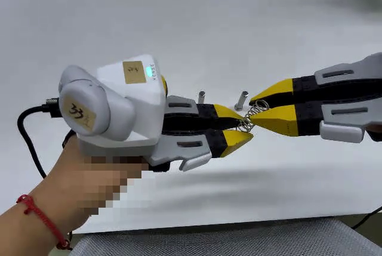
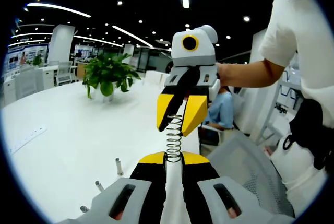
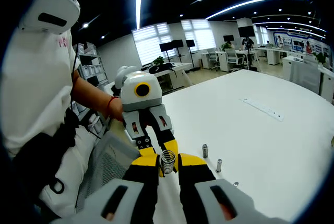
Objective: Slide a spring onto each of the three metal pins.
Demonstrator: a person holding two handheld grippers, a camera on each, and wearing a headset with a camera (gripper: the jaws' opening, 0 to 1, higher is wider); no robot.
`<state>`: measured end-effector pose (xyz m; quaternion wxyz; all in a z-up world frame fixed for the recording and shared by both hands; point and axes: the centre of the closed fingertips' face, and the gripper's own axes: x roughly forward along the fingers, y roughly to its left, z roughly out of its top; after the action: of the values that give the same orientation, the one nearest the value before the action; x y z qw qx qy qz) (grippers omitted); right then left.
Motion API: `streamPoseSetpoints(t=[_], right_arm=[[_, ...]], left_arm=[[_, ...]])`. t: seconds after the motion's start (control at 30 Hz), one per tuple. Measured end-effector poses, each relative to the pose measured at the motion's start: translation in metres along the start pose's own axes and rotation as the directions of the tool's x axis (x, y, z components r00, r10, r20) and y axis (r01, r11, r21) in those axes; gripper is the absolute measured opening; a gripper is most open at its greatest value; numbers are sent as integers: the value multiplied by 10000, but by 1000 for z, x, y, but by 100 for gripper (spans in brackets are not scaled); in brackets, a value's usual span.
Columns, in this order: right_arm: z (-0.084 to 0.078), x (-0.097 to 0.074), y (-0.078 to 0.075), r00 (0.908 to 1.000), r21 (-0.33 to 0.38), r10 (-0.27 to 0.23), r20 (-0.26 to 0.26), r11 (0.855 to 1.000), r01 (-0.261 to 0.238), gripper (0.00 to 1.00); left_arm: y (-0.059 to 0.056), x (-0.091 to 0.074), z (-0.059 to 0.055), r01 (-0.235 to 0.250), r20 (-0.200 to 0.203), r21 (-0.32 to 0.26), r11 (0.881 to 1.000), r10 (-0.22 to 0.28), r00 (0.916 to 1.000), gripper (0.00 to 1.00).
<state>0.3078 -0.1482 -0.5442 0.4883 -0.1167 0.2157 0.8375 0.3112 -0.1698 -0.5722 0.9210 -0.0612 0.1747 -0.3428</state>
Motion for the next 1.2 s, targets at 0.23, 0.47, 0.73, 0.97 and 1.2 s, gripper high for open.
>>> streamPoseSetpoints(t=[0.23, 0.47, 0.73, 0.97, 1.2], right_arm=[[-5, 1, 3, 9979, -367, 152, -627, 9992, -175, 22], [-13, -5, 1, 9728, -1643, 371, -2286, 9835, -762, 24], [-29, -5, 8, 8681, -2972, 803, -4898, 9207, -2528, 24], [-30, 4, 10, 8016, -3388, 889, -5912, 8746, -3469, 22], [-35, 9, 12, 7481, -3412, 904, -6574, 8495, -4024, 19]], left_arm=[[-2, 2, 0, 69, -104, 48, 10000, -69, 9999, 10], [-5, 5, -5, 180, -443, 276, 9995, -168, 9989, 10], [-4, 8, -11, 221, -743, 399, 9990, -190, 9971, 10], [-5, 10, -16, 207, -980, 509, 9985, -156, 9951, 10], [-4, 11, -14, 196, -836, 489, 9986, -154, 9964, 10]])
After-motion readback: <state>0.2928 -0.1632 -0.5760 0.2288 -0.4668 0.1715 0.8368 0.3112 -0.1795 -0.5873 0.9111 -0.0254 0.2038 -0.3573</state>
